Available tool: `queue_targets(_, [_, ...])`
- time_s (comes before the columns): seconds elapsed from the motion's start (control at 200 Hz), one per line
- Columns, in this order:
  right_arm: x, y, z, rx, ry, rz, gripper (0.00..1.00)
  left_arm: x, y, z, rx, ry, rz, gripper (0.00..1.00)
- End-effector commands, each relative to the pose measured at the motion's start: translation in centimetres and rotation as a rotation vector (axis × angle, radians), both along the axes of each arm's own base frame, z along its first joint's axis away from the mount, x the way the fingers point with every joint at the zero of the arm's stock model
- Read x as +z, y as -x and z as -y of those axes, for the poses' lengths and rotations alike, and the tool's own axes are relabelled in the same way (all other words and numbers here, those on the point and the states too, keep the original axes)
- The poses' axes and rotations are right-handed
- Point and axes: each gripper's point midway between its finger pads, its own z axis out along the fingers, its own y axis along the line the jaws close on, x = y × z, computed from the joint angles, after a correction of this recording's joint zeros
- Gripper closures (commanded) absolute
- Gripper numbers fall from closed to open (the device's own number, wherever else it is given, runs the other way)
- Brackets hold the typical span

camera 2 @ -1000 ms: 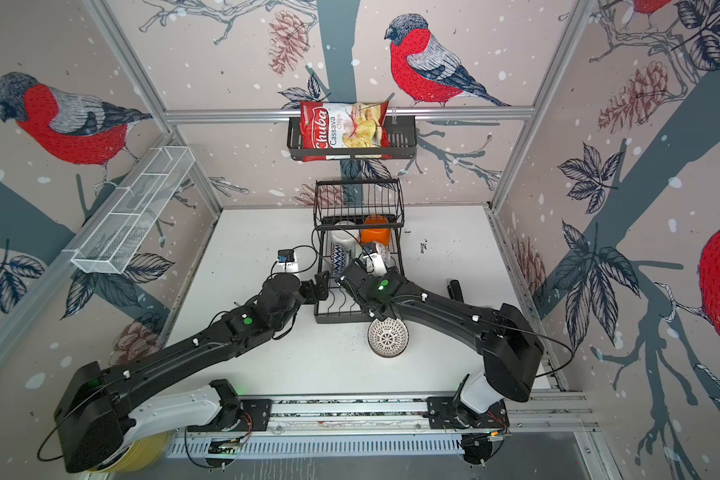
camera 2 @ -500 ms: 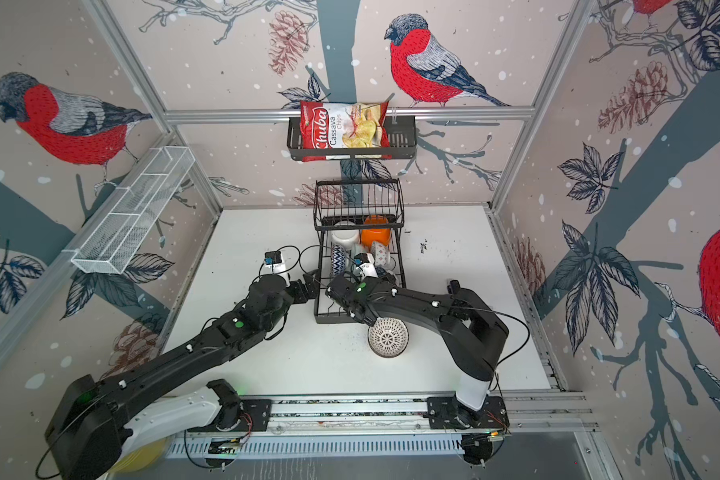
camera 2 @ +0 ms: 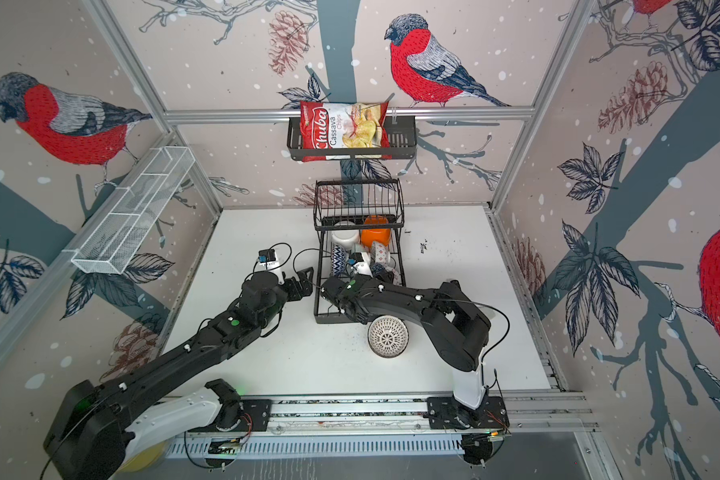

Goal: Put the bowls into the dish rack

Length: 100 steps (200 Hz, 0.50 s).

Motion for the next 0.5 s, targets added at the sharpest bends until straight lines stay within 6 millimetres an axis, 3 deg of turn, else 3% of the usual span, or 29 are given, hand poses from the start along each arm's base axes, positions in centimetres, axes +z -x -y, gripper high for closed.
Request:
queue_targets(0.0, [1.0,-0.3,0.5,-0.008,0.072,0.051,1.0,0.8,-0.2,0.4,-0.022,0.015,0.031,0.04])
queue_targets(0.495, [-1.4,-0.5,-0.1,0.012,0.069,-0.006,1.0,0.6,-0.2,0.1,-0.016,0.014,0.024,0.04])
